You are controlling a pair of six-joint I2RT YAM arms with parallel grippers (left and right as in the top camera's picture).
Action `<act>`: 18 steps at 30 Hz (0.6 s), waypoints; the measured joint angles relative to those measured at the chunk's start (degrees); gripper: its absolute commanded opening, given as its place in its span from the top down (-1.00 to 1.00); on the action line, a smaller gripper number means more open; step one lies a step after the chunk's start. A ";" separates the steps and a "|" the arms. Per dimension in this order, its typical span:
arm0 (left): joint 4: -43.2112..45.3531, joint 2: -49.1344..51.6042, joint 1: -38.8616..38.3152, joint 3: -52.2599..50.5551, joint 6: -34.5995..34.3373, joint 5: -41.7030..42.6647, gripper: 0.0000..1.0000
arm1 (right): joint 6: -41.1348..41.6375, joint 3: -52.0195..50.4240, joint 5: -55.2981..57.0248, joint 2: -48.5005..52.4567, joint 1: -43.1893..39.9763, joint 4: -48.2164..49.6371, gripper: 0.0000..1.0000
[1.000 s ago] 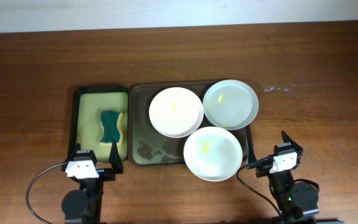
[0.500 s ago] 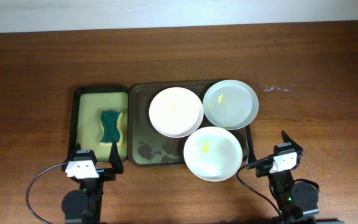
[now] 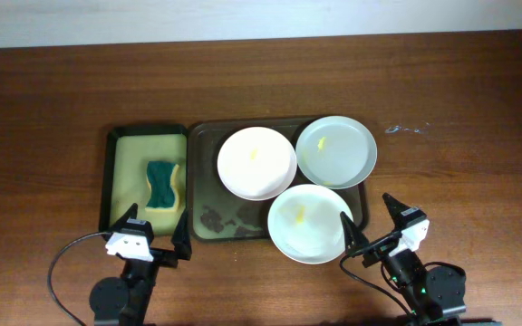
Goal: Clean dirty plates on tray and stack at the side
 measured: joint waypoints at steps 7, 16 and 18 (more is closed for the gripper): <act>-10.21 0.74 0.00 11.47 -1.92 6.60 -0.99 | 2.51 11.10 -0.98 1.40 -0.04 -15.63 -0.97; -61.42 57.51 0.00 82.36 6.14 -0.94 -1.00 | 0.35 84.04 2.54 62.90 -0.31 -68.87 -0.97; -65.09 68.32 0.00 85.20 6.62 -0.61 1.00 | 0.31 90.90 -2.45 76.67 -0.33 -70.66 0.43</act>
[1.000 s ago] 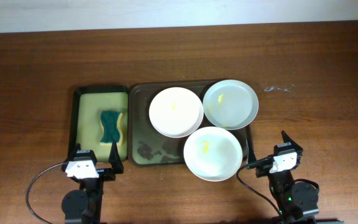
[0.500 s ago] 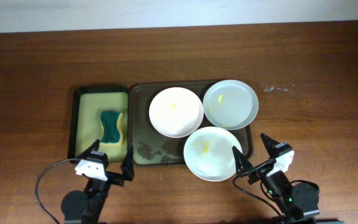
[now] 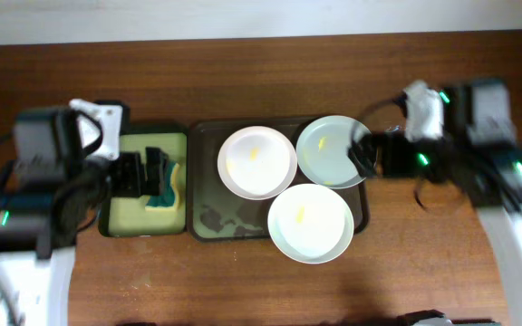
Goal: Clean dirty plates on tray and stack at the side
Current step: 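Move left gripper to the sponge and right gripper to the pink plate rim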
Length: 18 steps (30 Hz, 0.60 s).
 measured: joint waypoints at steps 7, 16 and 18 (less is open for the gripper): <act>-2.75 15.69 0.00 0.57 0.44 0.52 0.98 | 4.11 0.59 -1.64 23.54 9.55 -0.61 -0.22; -3.39 17.88 -0.04 0.57 -1.84 -2.64 0.22 | 14.91 0.59 11.17 41.72 18.56 13.99 0.42; -3.41 17.88 -0.04 0.57 -3.37 -4.79 0.22 | 16.20 0.59 13.22 43.67 18.56 15.32 0.50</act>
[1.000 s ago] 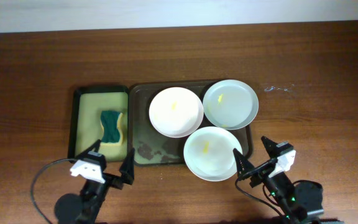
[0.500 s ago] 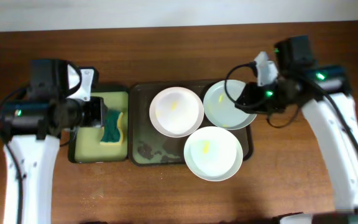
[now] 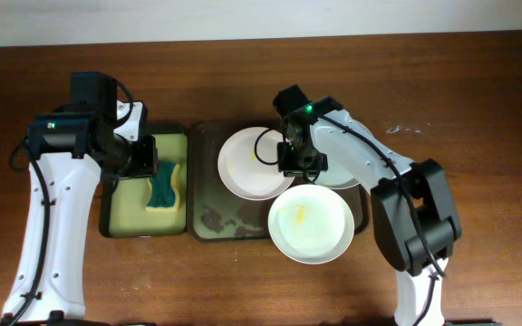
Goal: Clean dirty plates on tray and stack at the side
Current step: 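Move left gripper to the sponge and right gripper to the pink plate rim, then grasp the green-yellow sponge with the left gripper and lift it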
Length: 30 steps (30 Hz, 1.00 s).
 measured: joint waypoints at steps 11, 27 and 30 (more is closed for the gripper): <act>0.22 0.00 0.00 0.00 -0.81 -1.44 0.03 | 1.05 0.00 2.56 0.46 0.00 3.65 0.81; 2.32 0.00 0.00 0.00 -5.18 -5.68 -0.18 | -1.62 -0.35 1.31 0.46 0.00 5.75 0.16; 3.50 0.00 0.00 -0.31 -6.82 -6.99 -0.18 | -2.75 -0.39 0.98 0.46 0.00 6.88 0.21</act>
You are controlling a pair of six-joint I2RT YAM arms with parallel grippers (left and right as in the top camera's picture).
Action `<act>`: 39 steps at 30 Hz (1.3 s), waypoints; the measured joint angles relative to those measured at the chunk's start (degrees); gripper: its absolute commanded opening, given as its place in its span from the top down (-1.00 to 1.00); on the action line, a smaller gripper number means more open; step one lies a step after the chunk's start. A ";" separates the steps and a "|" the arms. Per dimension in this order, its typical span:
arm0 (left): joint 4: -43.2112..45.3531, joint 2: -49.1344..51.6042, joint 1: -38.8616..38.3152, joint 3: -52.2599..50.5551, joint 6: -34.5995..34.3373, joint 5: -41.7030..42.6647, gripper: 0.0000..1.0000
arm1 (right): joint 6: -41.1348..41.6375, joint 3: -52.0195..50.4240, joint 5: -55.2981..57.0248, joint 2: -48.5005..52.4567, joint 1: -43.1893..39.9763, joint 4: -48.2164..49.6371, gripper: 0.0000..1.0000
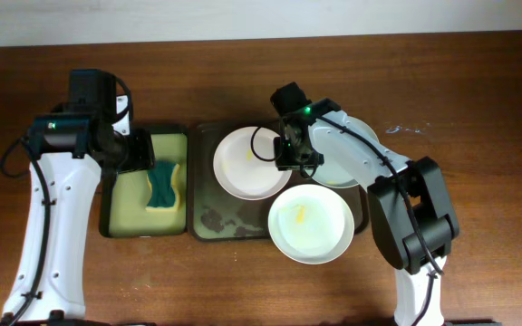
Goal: Clean dirty plates on tray and stack at the side
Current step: 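Grasp the green-yellow sponge with the left gripper and lift it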
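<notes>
A dark tray [208, 217] holds three white plates with yellow specks. The left plate [243, 167] has my right gripper [287, 156] at its right rim, apparently shut on that rim. The back right plate [352, 161] is partly hidden by the right arm. The front plate [311, 225] overhangs the tray's near edge. A green and yellow sponge [162, 184] lies in a small black tray [116, 213] on the left. My left gripper [143, 152] hangs open over that tray, just behind and left of the sponge.
Brown table [478, 109] all around. A small pale smear [406, 129] marks the table to the right of the plates. The dark tray shows smudges [225, 217] on its bare front left part.
The left plate has shifted a little to the left with my right gripper at its rim. My left gripper has edged slightly left over the sponge tray. The sponge has not moved.
Both arms were folded at the table's near edge. Then the left gripper was over the sponge tray and the right one beside the back right plate. Then the right gripper was at the left plate's right rim, and now that plate sits slightly further left.
</notes>
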 measured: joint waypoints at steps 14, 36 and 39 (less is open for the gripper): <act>6.47 0.00 0.00 -7.32 -1.01 -0.22 -0.15 | -0.74 -0.72 0.02 0.00 0.00 2.10 0.63; 25.24 16.39 -1.18 -21.84 -3.37 -0.39 0.24 | 2.73 -2.80 1.36 0.00 0.00 5.73 0.90; 26.64 16.39 -1.25 -22.67 -3.15 -0.39 0.72 | 2.71 -2.80 1.36 0.00 0.00 5.73 0.89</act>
